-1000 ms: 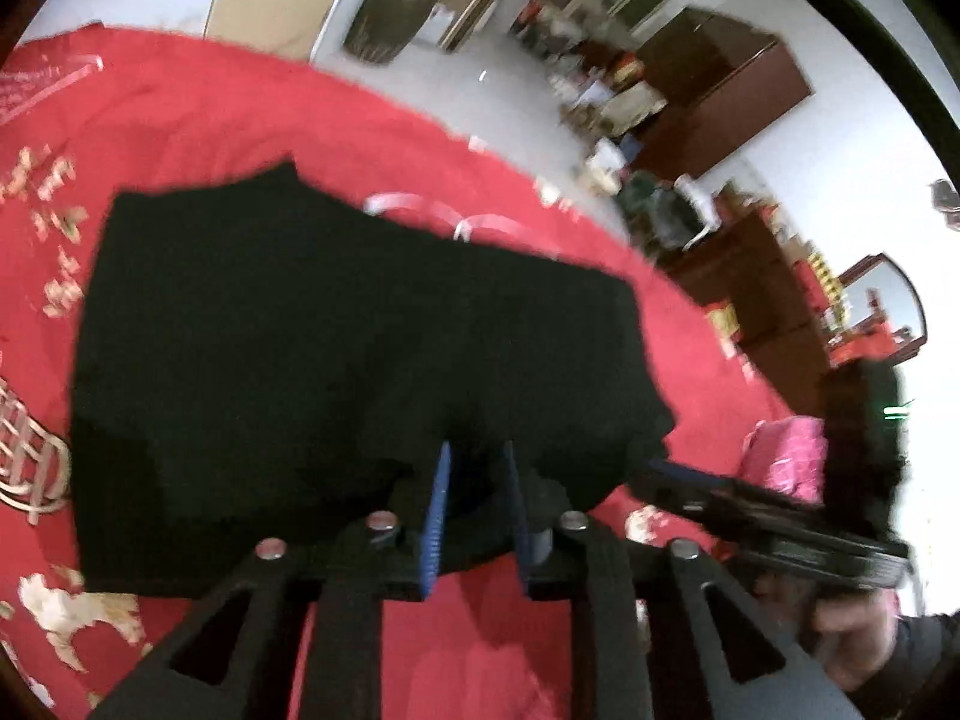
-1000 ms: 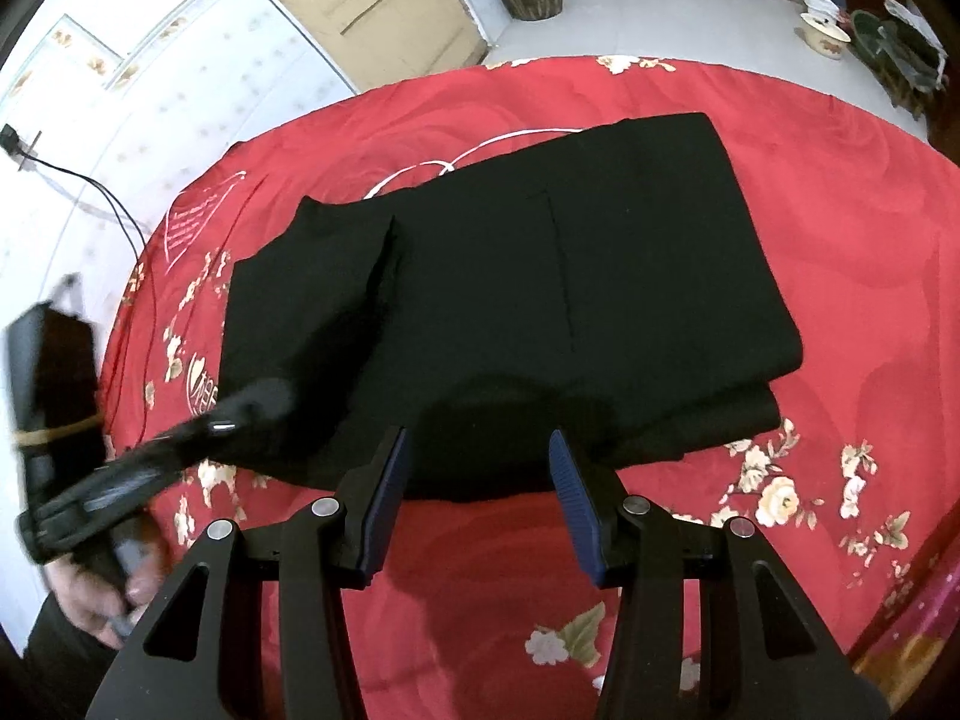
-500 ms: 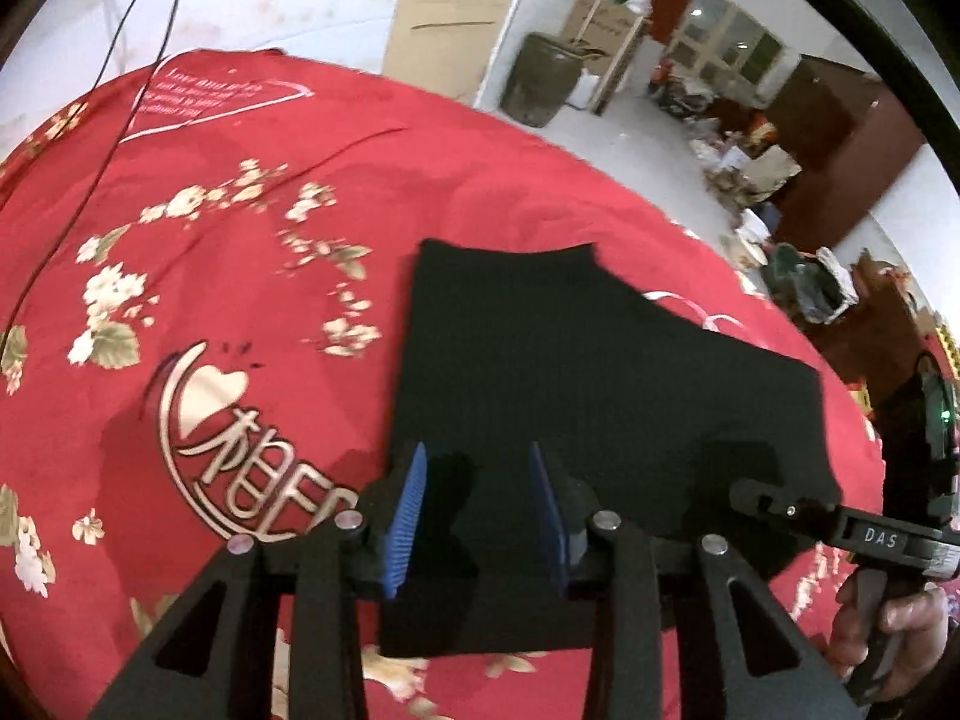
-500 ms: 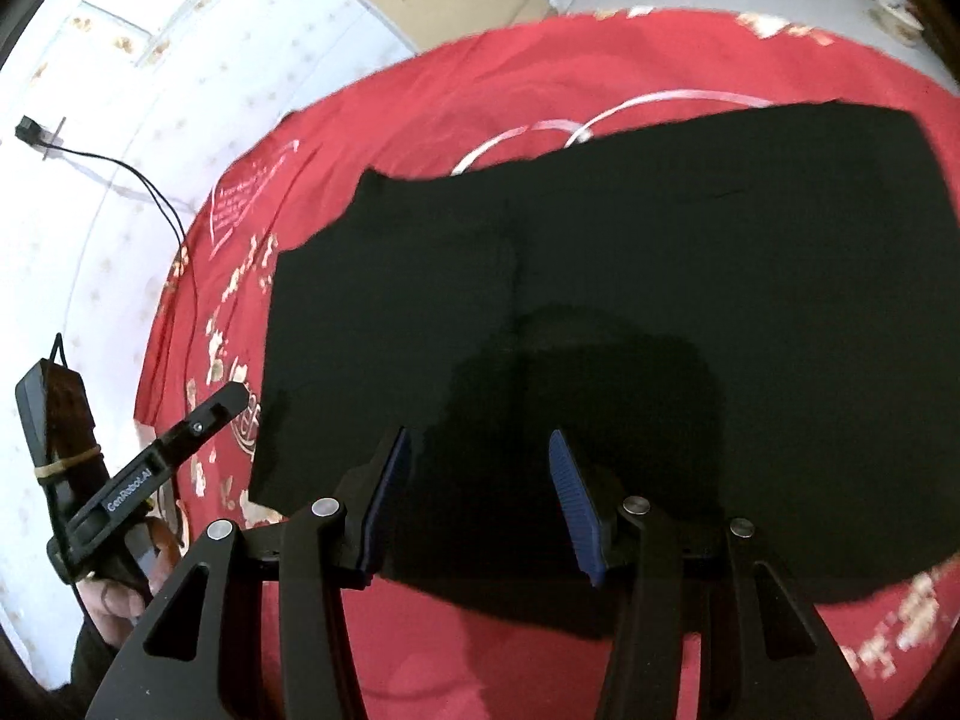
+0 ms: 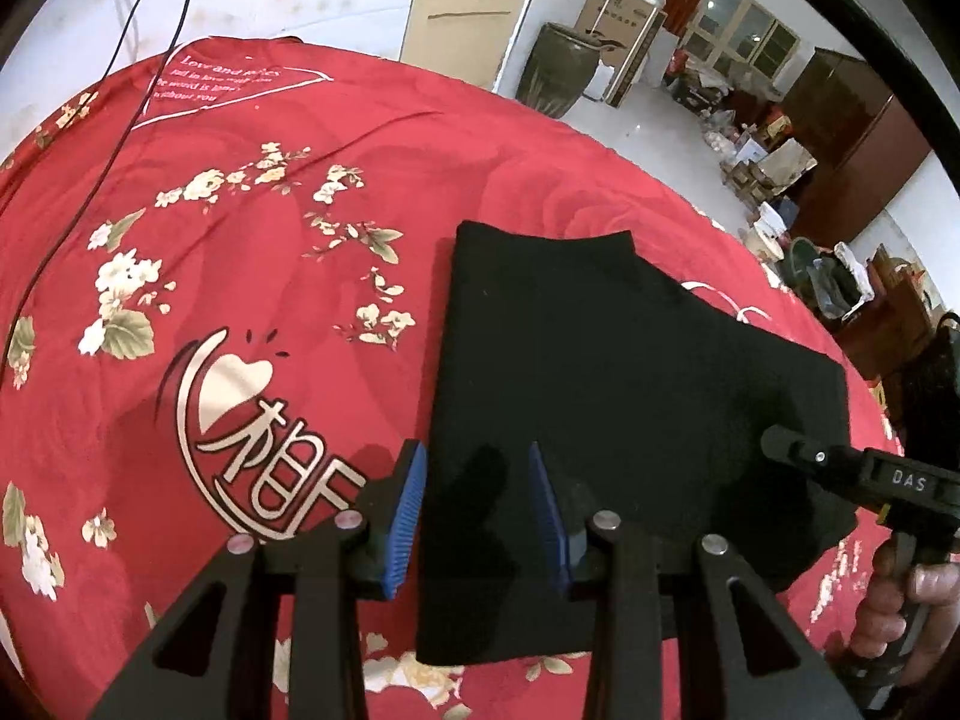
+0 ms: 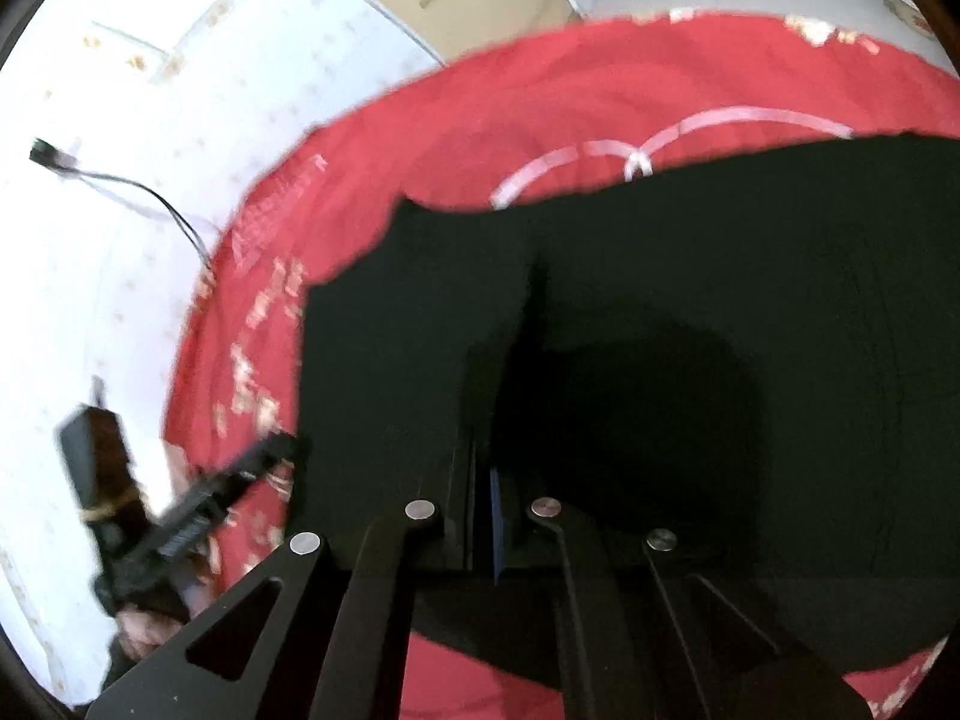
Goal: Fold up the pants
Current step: 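Lift the pants edge with the left gripper and fold it across, then lower the folded edge with the left gripper and release it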
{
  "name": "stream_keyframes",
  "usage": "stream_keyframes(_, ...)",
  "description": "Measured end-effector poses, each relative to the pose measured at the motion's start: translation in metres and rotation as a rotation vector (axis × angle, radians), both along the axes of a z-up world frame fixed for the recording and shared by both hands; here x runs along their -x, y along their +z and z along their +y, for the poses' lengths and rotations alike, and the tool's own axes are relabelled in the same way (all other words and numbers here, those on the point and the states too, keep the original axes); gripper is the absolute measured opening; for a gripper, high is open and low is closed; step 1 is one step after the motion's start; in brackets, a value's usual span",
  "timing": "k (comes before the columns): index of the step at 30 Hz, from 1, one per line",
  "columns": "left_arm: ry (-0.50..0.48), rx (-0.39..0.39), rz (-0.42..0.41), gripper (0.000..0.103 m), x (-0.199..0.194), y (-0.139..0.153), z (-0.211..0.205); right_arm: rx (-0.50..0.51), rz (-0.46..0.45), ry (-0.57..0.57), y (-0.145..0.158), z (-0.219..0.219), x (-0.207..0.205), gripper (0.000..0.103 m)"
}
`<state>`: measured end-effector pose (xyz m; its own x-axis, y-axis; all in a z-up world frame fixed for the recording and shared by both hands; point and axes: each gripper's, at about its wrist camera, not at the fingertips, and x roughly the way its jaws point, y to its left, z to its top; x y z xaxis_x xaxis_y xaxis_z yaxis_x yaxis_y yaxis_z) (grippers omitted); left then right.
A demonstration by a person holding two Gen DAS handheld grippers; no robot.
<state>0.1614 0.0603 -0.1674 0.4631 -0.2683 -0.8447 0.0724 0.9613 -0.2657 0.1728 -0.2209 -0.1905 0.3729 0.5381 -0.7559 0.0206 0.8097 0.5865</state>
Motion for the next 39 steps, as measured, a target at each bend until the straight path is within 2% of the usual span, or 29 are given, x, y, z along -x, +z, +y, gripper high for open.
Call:
stream_keyframes(2, -0.008, 0.001, 0.004, 0.038, 0.0, -0.002, -0.001, 0.047, 0.074, -0.01, -0.02, -0.004, 0.0, 0.002)
stream_keyframes(4, -0.016, -0.01, 0.016, 0.038, 0.0, -0.005, -0.004, 0.023, 0.066, -0.025, -0.022, -0.008, 0.002, 0.002)
stream_keyframes(7, -0.022, -0.014, 0.016, 0.038, 0.001, -0.005, -0.005, 0.069, 0.052, -0.006, -0.016, -0.002, 0.004, 0.002)
stream_keyframes(9, -0.023, -0.009, 0.006, 0.038, 0.0, -0.003, -0.005, 0.056, 0.044, -0.01, -0.012, -0.004, 0.003, 0.003)
stream_keyframes(11, -0.025, -0.006, -0.001, 0.038, -0.001, -0.001, -0.005, 0.058, 0.049, -0.03, -0.01, -0.008, -0.002, 0.014)
stream_keyframes(12, -0.029, -0.005, -0.001, 0.038, -0.002, -0.002, -0.006, 0.053, 0.051, -0.047, -0.011, -0.011, -0.004, 0.03)
stream_keyframes(14, -0.03, -0.007, 0.003, 0.038, -0.004, -0.003, -0.006, -0.034, 0.048, -0.091, -0.012, -0.02, -0.01, 0.049)
stream_keyframes(15, -0.029, -0.007, 0.004, 0.038, -0.006, -0.003, -0.006, -0.049, 0.052, -0.105, -0.013, -0.023, -0.013, 0.054)
stream_keyframes(18, -0.025, -0.004, 0.001, 0.038, -0.007, -0.002, -0.005, -0.026, 0.052, -0.126, -0.014, -0.027, -0.029, 0.054)
stream_keyframes(20, -0.025, -0.006, 0.0, 0.038, -0.008, -0.003, -0.006, 0.006, 0.048, -0.1, -0.016, -0.022, -0.042, 0.053)
stream_keyframes(21, -0.025, -0.01, -0.001, 0.038, -0.007, -0.003, -0.006, 0.055, 0.051, -0.086, -0.014, -0.019, -0.048, 0.039)
stream_keyframes(22, -0.024, -0.014, -0.002, 0.038, -0.007, -0.004, -0.006, 0.104, 0.059, -0.068, -0.012, -0.018, -0.052, 0.004)
stream_keyframes(27, -0.019, -0.034, -0.046, 0.038, -0.006, 0.004, -0.007, 0.191, -0.047, -0.003, 0.011, -0.011, -0.056, 0.005)
stream_keyframes(31, -0.011, -0.014, -0.074, 0.038, -0.005, 0.011, -0.005, 0.227, 0.033, -0.015, -0.01, -0.014, -0.059, 0.006)
stream_keyframes(32, -0.011, -0.013, -0.074, 0.038, -0.006, 0.012, -0.005, 0.24, 0.033, -0.028, -0.008, -0.016, -0.053, 0.006)
stream_keyframes(34, -0.009, -0.01, -0.075, 0.038, -0.006, 0.013, -0.004, 0.286, 0.011, -0.049, 0.001, -0.015, -0.043, 0.017)
stream_keyframes(37, -0.019, 0.008, -0.082, 0.038, -0.002, 0.018, -0.005, 0.284, -0.028, -0.039, 0.018, -0.008, -0.013, 0.019)
stream_keyframes(39, -0.047, 0.008, -0.083, 0.038, 0.003, 0.02, -0.011, 0.281, -0.04, 0.026, 0.019, 0.008, 0.011, 0.019)
